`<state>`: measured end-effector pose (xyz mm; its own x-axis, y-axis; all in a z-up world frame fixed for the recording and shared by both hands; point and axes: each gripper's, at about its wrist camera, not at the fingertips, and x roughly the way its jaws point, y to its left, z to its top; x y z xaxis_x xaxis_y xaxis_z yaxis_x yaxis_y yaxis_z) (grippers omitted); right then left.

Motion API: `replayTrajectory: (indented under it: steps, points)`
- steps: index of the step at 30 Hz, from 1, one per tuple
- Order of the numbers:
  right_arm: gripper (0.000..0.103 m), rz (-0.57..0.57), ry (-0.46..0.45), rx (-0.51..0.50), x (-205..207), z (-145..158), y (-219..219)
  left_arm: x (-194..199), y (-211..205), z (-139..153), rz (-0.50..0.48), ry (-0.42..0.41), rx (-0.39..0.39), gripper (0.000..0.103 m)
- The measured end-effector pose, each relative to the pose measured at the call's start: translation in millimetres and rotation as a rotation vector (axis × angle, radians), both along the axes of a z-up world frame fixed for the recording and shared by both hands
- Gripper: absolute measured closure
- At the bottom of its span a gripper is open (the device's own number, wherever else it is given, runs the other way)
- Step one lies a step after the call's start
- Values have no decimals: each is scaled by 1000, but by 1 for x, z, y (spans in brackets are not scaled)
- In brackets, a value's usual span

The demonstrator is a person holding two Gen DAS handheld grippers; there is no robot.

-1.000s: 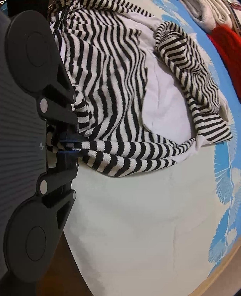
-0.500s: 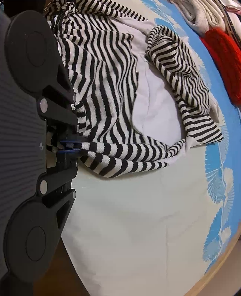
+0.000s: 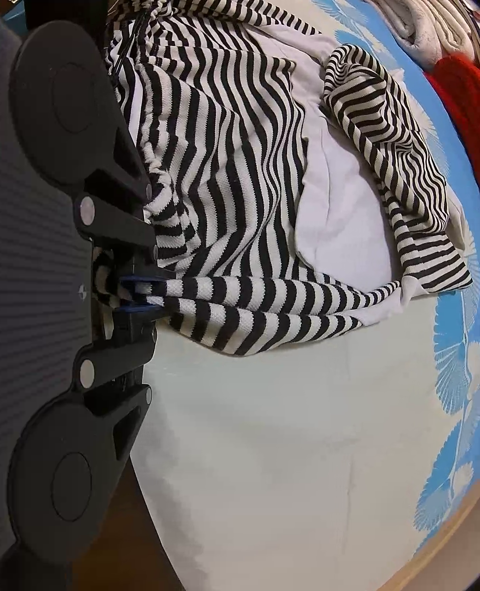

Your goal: Fold small clothes

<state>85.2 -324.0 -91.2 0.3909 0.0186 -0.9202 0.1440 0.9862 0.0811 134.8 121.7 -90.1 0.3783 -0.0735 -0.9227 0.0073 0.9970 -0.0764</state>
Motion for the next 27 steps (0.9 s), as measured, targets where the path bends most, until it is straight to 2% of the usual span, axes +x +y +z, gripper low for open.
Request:
replayTrajectory:
  steps: [1, 4, 7, 11, 15, 19, 22, 27]
  points:
    - [91, 4, -1, -3, 0, 0, 0, 0, 0, 0, -4, -1, -3, 84]
    - [95, 6, -14, -5, 0, 2, 0, -1, -2, 2, -21, -14, -8, 92]
    - [97, 0, -48, 4, -1, 8, -1, -3, -4, 5, -22, -30, -7, 94]
    - [98, -8, -152, 29, -5, 27, -5, -5, -2, 15, -12, -73, -24, 95]
    - [98, -16, -286, 86, -11, 58, -13, -14, -2, 37, -8, -149, -57, 96]
    - [98, -36, -377, 144, -23, 96, -31, -29, 6, 72, 1, -216, -174, 96]
    - [98, -43, -445, 185, -46, 126, -41, -48, 8, 98, -44, -249, -211, 96]
    - [99, 7, -518, 220, -94, 174, -57, -85, 21, 138, -94, -277, -294, 96]
